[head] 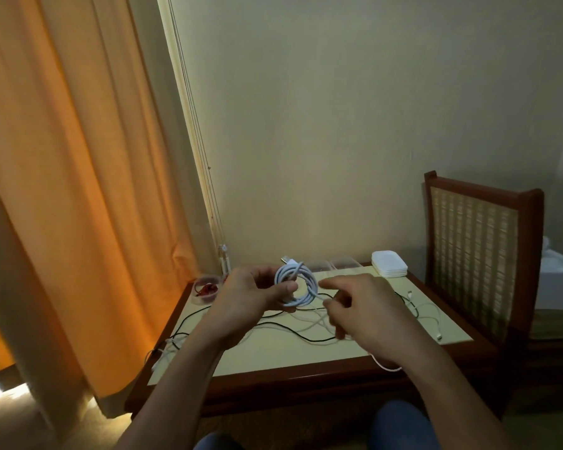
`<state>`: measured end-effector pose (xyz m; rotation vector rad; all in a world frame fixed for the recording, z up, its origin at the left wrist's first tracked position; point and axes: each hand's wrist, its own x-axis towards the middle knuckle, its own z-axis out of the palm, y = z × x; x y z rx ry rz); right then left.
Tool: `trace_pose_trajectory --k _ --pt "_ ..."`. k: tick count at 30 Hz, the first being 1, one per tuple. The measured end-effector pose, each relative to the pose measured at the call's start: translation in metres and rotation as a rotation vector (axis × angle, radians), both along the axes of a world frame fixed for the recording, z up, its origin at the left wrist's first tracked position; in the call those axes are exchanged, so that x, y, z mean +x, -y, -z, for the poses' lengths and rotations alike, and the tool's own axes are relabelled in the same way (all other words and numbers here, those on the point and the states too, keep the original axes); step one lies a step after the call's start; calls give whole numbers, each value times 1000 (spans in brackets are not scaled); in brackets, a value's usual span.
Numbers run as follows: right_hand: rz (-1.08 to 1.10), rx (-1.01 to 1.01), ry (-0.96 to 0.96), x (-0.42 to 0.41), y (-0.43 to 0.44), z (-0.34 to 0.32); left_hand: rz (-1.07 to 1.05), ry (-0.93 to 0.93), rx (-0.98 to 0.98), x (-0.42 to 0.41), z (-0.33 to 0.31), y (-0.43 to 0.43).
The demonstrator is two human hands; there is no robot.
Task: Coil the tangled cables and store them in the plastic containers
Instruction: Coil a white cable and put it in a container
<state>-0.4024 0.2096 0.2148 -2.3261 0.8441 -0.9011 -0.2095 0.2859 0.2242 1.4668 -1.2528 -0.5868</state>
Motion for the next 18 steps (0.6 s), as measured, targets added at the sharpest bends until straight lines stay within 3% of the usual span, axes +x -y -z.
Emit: trace_pose_trajectory --k 7,11,18 --pt "141 -451 175 7 30 2 -84 -201 -105 -8 -8 8" --pt "255 -523 227 12 32 12 -278 2 -149 -9 -5 10" --pt "177 -535 281 14 30 19 -276 382 -47 -14 -8 1"
